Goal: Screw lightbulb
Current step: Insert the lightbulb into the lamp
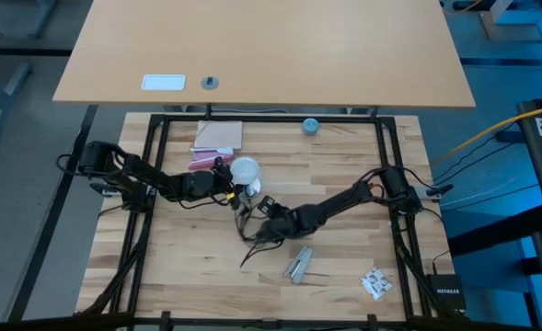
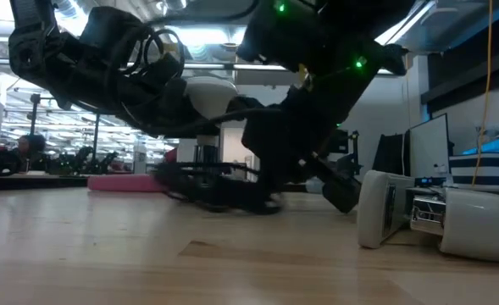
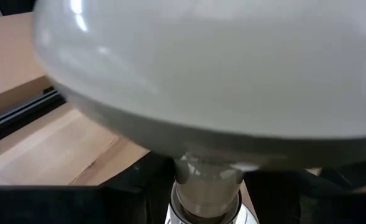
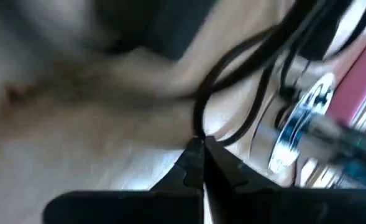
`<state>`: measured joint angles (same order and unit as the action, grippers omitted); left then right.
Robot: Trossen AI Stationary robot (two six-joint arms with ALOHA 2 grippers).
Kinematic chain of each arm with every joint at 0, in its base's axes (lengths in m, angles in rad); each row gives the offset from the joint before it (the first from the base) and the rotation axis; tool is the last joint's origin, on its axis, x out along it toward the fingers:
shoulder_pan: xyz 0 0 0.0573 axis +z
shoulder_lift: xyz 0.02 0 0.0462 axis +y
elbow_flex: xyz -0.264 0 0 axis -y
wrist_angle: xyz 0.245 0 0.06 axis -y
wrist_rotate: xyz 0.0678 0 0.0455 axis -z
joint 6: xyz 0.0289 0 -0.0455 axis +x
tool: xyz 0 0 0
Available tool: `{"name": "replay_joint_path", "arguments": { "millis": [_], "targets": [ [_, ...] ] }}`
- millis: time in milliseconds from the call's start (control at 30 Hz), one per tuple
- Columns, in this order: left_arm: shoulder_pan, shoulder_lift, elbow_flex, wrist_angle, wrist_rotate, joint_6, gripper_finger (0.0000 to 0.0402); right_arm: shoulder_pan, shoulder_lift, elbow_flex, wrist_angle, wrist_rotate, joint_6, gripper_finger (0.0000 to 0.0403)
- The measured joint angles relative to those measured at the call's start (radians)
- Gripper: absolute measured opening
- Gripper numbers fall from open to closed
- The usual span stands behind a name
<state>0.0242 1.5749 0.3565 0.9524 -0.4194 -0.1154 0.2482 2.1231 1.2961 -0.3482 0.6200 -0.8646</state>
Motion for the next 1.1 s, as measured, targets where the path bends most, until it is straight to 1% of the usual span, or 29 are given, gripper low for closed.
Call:
{"name": "replay_joint_path", "arguments": {
  "millis": [167,333,433,933,1100],
  "targets": [
    [0.0,0.0,0.0,0.0,0.0,0.0,0.017,-0.011,0.0,0.0,-0.069,0.025,0.08,0.0001],
    [0.0,0.0,0.0,0.0,0.0,0.0,0.017,-0.044,0.0,0.0,-0.086,0.035,0.132,0.0001],
    [0.0,0.0,0.0,0.0,0.0,0.0,0.017,-0.077,0.0,0.0,-0.087,0.05,0.136,0.0001],
    [0.0,0.0,0.0,0.0,0.001,0.0,0.017,-0.271,0.001,-0.001,-0.071,0.043,0.139,0.0001],
    [0.0,0.0,0.0,0.0,0.001,0.0,0.017,-0.283,-0.009,-0.003,-0.073,0.046,0.139,0.0001]
  ]
}}
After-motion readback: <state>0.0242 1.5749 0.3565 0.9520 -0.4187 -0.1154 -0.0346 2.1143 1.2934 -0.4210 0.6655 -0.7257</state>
